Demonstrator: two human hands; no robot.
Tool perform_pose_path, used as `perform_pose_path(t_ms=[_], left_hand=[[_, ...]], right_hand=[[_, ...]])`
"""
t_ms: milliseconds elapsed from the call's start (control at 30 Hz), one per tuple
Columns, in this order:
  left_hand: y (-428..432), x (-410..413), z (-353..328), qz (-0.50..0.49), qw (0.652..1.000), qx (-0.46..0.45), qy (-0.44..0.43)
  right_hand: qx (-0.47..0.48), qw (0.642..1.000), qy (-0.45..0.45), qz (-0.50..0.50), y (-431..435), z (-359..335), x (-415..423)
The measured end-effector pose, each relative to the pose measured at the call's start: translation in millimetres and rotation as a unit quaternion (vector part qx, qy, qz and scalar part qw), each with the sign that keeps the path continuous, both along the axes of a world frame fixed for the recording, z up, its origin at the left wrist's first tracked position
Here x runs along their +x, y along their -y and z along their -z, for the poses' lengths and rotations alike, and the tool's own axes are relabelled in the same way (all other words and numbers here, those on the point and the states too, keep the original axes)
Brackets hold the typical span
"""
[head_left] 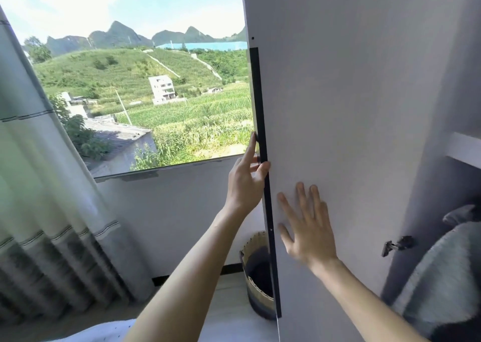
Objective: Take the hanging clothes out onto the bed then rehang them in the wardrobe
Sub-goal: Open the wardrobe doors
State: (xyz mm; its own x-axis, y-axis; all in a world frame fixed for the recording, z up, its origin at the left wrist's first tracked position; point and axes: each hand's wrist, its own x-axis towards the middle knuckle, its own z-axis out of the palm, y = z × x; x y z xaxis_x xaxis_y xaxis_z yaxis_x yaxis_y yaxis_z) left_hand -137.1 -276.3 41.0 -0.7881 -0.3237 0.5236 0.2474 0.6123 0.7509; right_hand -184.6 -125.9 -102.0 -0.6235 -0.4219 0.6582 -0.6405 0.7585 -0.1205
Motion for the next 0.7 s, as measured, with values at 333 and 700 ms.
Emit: perform_pose_path(t_ms=[333, 700], left_hand=[[13, -45, 6, -0.019, 0.999, 0.045, -0.009], [18, -2, 121, 0.063, 0.998, 0.015, -0.013]], right_hand=[[0.038, 0.997, 0.066, 0.021, 18, -14, -22], [-0.021, 0.989, 0.101, 0.101, -37, 35, 43]])
